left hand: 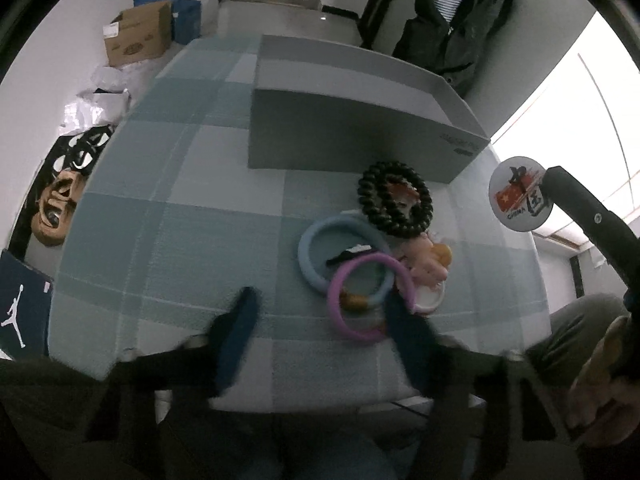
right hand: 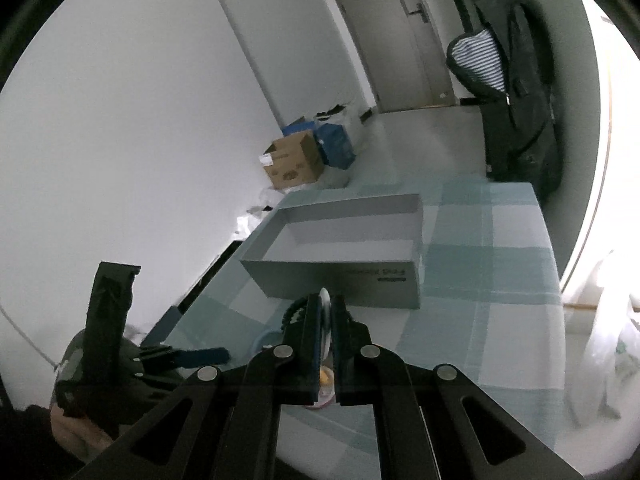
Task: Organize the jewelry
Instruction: 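Grasp the pink ring with the left gripper while the right gripper holds the badge, then carry the pink ring and badge over the grey box and open both grippers, then withdraw both grippers from the box back toward the remaining jewelry, then grasp the pink-and-yellow figurine with the right gripper, then grasp the light blue ring with the left gripper while the right gripper lifts the figurine, then carry the blue ring and figurine over the grey box and open both grippers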
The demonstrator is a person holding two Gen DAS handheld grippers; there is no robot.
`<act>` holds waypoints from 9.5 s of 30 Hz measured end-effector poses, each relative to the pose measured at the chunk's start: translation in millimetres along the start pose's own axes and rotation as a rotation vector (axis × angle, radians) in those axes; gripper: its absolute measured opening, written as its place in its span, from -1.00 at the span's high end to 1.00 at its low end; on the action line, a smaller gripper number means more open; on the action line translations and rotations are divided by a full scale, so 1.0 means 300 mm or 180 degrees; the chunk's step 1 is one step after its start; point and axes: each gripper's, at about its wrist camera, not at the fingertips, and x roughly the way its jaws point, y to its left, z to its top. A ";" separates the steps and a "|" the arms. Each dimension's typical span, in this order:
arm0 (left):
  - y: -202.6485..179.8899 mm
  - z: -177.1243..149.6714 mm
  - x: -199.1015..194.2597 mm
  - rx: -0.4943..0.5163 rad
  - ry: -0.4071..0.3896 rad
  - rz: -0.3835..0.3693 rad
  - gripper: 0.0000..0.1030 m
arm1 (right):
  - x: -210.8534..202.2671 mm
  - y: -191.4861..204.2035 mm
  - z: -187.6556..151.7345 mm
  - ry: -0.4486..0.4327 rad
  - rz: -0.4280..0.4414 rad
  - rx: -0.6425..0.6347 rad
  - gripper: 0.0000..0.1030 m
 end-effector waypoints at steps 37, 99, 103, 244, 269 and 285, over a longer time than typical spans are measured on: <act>0.014 0.141 -0.158 0.0064 -0.0831 -0.0118 0.95 | -0.022 -0.039 0.054 -0.0162 0.0112 0.0268 0.93; 0.016 0.275 -0.101 0.0074 -0.0791 0.0057 -0.15 | 0.099 -0.061 0.221 -0.0218 0.0135 0.0153 -0.22; -0.003 0.242 -0.121 0.0133 -0.0846 0.0185 -0.21 | 0.066 -0.055 0.190 -0.0249 0.0108 0.0162 -0.35; 0.000 0.075 -0.065 0.0236 -0.0399 0.0355 -0.07 | 0.048 -0.076 -0.019 0.0151 0.0174 0.0464 0.50; -0.026 0.292 -0.106 0.0241 -0.0673 -0.0081 -0.07 | 0.187 -0.112 0.260 0.0148 0.0385 0.0432 0.50; -0.019 0.400 0.029 0.0169 -0.0497 -0.0235 -0.07 | 0.358 -0.176 0.323 0.0341 0.0461 0.0415 0.50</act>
